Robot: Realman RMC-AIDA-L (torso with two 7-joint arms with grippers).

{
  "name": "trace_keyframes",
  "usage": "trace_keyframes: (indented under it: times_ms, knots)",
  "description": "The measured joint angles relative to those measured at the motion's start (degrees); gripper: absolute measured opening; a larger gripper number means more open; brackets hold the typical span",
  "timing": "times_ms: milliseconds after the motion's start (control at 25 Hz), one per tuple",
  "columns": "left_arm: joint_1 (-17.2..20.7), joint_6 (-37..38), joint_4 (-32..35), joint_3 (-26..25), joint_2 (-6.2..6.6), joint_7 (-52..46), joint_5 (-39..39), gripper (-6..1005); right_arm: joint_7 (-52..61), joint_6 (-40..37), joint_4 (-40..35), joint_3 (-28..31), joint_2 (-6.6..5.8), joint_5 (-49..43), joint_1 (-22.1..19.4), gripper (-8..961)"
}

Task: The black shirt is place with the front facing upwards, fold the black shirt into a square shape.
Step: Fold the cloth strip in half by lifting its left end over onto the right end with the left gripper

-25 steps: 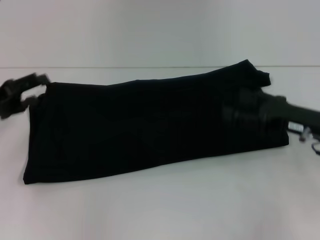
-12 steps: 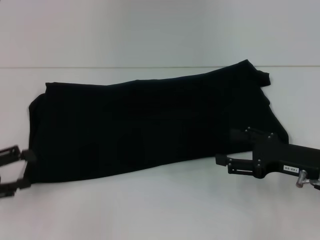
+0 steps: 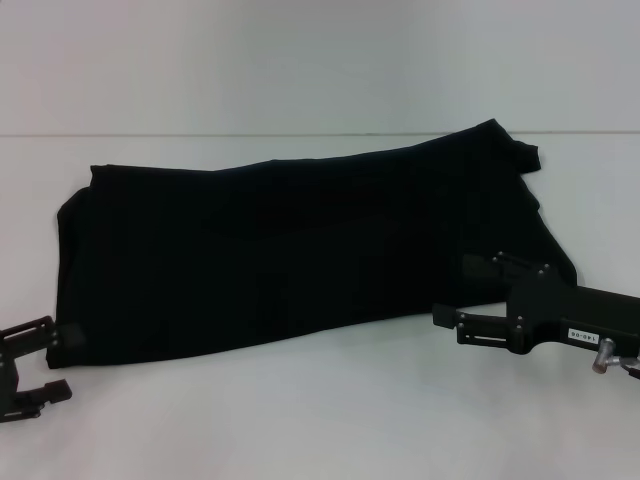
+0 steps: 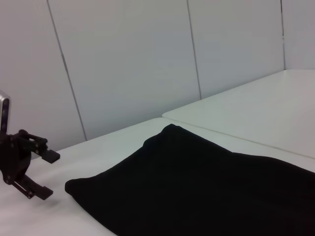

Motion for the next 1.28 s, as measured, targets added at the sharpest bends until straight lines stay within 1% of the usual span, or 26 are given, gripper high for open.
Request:
trace_keyframes:
  times_ms: [320, 480, 720, 1120, 1280]
  knots:
    - [-1.5, -4.2, -2.4, -0.3, 0.42, -0.2, -0.2, 874, 0.0, 0.1, 0.1, 0.0, 0.08, 0.0, 0.4, 941]
    - [-2.2, -5.0, -3.0, -0.2, 0.75, -0.5, 0.0, 874, 0.0, 0.1, 0.3, 0.0, 0.08, -0.1, 0.5, 940]
    - [-2.1, -5.2, -3.1, -0.2, 1.30, -0.9, 1.8, 875, 0.0, 0.5, 0.4, 0.0, 0.05, -0.2, 0.6, 940]
    - [-2.9, -8.6, -3.3, 0.2, 1.33, -1.0, 2.2, 874, 0.4, 0.6, 0.6, -0.3, 0.04, -0.2, 0.6, 941]
    - [-4.0, -10.5, -4.6, 0.3, 1.34, -1.0, 2.8, 873, 0.4, 0.6, 0.7, -0.4, 0.12, -0.2, 0.6, 936]
